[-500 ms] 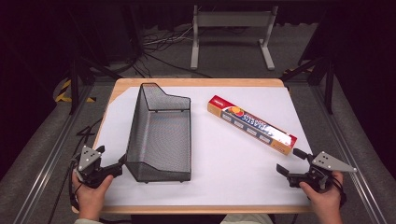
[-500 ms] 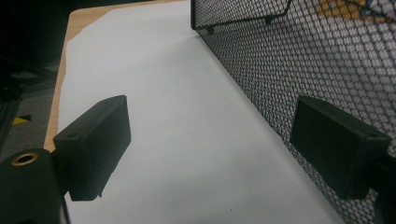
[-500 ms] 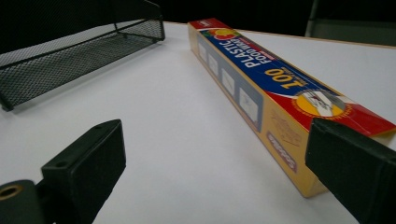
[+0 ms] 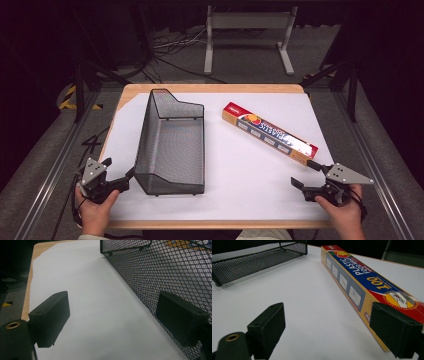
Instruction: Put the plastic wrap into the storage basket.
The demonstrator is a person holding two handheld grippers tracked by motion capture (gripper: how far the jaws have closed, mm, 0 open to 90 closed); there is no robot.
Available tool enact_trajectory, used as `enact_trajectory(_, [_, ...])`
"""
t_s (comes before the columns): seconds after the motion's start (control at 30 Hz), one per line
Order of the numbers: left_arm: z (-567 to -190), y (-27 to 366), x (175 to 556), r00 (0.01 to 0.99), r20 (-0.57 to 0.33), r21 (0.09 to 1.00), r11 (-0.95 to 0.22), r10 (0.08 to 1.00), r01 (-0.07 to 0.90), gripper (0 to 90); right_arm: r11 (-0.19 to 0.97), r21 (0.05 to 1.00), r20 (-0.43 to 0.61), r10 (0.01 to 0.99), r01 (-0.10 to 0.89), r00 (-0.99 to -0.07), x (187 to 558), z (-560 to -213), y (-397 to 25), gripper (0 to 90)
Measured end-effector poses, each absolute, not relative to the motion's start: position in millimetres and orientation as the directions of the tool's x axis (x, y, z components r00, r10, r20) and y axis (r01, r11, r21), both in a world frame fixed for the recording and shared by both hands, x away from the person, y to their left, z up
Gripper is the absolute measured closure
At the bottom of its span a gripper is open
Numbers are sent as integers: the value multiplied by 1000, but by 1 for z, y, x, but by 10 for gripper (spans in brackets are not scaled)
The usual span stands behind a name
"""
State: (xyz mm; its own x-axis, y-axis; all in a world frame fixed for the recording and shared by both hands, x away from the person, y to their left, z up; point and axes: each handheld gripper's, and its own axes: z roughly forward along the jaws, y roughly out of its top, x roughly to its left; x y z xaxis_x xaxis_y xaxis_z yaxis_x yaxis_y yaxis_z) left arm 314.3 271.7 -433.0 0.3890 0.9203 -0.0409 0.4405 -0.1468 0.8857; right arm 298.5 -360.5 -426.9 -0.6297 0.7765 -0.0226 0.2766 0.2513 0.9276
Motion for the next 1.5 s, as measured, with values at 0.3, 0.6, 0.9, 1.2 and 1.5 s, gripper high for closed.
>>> enact_trajectory(0.3, [-433,270,313,386,-41,882,-147,922,447,130,310,912,-73,766,268,-639,302,-412,-363,182])
enact_trajectory(0.6, [-436,267,314,395,-26,874,-171,918,454,131,317,885,-18,756,341,-655,327,-384,-362,189])
enact_trajectory(0.9, [-437,268,315,389,-22,872,-173,921,458,131,309,878,20,739,365,-673,353,-368,-362,187])
enact_trajectory(1.2, [-437,269,315,382,-22,870,-171,924,462,131,311,868,28,747,387,-664,375,-362,-360,153])
enact_trajectory(1.5, [-438,268,315,385,-20,869,-174,923,463,131,355,846,10,736,398,-677,397,-349,-353,191])
